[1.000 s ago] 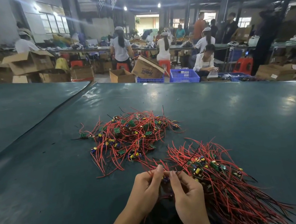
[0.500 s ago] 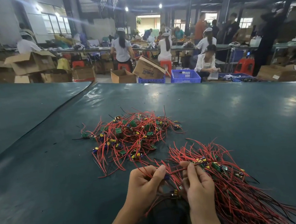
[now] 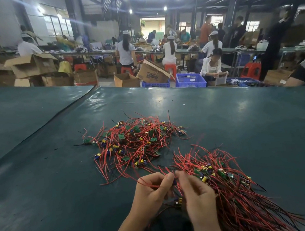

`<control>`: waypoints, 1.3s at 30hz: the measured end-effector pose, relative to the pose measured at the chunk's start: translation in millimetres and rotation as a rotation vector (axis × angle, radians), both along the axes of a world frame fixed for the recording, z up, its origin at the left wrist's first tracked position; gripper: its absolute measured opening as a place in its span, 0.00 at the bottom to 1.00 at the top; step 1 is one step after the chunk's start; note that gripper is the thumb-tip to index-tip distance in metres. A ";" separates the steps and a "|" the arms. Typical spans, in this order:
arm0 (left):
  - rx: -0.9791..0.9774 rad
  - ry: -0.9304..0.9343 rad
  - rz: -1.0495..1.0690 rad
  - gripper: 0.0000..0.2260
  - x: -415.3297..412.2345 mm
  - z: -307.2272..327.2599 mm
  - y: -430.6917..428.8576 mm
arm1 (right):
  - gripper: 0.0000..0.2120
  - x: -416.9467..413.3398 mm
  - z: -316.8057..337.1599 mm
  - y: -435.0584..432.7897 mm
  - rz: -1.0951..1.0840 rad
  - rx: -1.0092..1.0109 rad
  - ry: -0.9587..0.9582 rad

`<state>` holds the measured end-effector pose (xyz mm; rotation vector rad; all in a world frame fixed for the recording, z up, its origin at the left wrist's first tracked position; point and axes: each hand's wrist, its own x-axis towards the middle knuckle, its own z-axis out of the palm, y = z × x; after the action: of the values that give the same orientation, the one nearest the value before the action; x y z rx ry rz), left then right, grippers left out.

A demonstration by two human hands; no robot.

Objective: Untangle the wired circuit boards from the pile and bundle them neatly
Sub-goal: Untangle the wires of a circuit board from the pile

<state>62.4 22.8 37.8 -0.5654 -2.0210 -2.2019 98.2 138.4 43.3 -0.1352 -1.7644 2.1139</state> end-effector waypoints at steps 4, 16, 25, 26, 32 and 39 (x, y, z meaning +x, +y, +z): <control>-0.055 -0.014 -0.037 0.14 -0.4 0.0 -3.8 | 0.13 -2.4 -6.9 -8.8 0.025 0.054 -0.015; 0.071 -0.113 0.029 0.18 -5.6 10.7 -16.1 | 0.13 -5.9 7.1 22.5 -0.199 -0.306 -0.020; 0.074 -0.173 -0.028 0.13 -11.0 1.7 -17.8 | 0.13 1.4 3.8 14.9 -0.206 -0.152 0.172; 0.090 -0.194 -0.010 0.14 -11.7 1.8 -17.6 | 0.12 2.7 2.8 13.9 -0.193 -0.106 0.198; 0.345 -0.515 0.034 0.14 -17.8 3.8 -19.9 | 0.15 5.4 -4.4 7.2 -0.024 0.228 0.295; 0.226 -0.551 -0.206 0.17 -21.5 -2.4 -19.0 | 0.11 0.4 -7.1 4.4 0.090 0.119 0.095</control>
<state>40.9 3.8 35.4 -0.1505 -1.9501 -2.9192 98.6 142.8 36.2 0.0764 -1.8658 2.0337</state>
